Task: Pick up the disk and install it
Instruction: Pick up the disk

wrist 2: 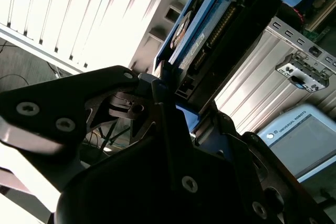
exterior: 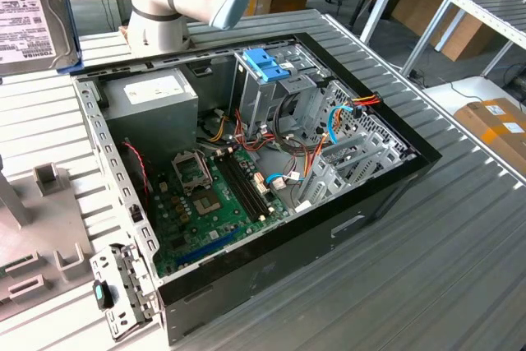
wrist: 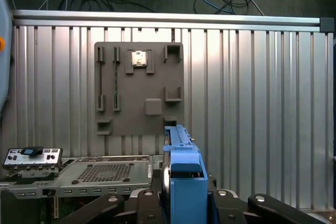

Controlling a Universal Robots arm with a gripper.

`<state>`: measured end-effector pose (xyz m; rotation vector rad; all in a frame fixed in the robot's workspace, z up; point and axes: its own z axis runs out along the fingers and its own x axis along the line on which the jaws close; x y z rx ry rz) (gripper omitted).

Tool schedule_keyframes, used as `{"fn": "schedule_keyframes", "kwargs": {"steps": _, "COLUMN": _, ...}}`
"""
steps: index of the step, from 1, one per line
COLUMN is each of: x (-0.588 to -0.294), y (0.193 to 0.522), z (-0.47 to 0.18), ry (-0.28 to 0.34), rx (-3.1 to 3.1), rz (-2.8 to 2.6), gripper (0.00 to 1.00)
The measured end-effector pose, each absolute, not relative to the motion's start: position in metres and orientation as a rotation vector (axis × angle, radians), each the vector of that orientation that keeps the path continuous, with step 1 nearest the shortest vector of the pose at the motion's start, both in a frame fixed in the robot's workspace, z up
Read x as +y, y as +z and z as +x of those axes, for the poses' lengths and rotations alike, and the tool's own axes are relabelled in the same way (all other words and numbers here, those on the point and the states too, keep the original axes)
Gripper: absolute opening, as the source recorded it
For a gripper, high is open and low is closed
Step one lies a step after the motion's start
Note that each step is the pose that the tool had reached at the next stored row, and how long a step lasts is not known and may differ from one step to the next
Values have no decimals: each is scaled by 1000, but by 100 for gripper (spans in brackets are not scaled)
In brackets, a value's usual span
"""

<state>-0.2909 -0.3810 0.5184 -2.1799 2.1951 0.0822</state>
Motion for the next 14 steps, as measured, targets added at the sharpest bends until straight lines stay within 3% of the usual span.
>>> {"fn": "schedule_keyframes", "kwargs": {"steps": 14, "x": -381, "y": 518, "z": -262, "ry": 82, "rx": 2195, "rz": -2180, "gripper": 37}}
